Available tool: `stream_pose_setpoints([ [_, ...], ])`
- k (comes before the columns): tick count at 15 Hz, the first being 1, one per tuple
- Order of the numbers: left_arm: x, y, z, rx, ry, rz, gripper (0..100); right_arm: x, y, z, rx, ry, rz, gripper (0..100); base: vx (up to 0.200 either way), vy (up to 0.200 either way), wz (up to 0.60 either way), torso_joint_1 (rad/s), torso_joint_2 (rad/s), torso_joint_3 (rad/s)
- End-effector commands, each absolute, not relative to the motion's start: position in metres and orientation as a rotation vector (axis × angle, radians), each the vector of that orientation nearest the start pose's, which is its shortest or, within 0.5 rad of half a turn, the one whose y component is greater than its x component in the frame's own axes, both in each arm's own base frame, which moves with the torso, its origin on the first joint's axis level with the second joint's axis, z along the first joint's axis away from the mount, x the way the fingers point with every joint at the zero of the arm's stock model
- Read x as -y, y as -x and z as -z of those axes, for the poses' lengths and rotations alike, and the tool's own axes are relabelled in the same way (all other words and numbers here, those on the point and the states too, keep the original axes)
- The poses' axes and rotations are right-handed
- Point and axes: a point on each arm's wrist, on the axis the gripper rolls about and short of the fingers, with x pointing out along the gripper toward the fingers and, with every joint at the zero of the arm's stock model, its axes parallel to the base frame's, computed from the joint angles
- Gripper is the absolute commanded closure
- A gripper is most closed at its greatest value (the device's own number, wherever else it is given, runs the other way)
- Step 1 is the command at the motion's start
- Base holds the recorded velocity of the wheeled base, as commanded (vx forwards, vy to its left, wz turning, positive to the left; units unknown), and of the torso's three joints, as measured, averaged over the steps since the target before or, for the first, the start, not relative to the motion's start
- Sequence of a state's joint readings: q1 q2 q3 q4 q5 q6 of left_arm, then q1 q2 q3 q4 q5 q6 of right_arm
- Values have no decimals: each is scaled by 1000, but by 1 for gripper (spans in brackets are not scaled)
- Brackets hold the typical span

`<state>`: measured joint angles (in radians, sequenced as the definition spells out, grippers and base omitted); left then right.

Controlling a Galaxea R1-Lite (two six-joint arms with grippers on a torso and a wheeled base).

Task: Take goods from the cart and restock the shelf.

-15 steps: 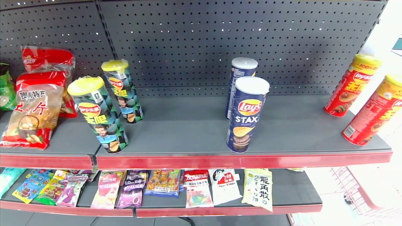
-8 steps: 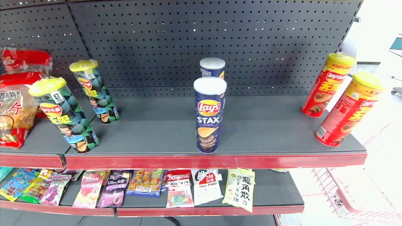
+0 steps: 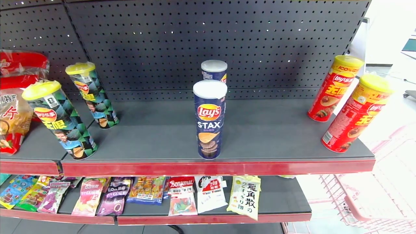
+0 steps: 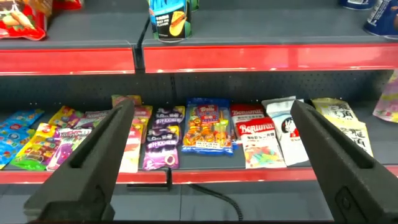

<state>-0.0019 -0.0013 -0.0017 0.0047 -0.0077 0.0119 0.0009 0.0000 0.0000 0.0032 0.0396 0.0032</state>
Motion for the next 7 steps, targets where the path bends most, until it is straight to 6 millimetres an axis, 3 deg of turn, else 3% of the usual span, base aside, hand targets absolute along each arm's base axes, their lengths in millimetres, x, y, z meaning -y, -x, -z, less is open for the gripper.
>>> stream_pose_setpoints([
  [1,0,23,-75,-3,-12,9,0,-1,23,-75,-3,-3,-41,0,0,0,0,0,0,0],
  [7,0,23,-75,-3,-12,9,0,-1,23,-75,-3,-5,-40,0,0,0,0,0,0,0],
])
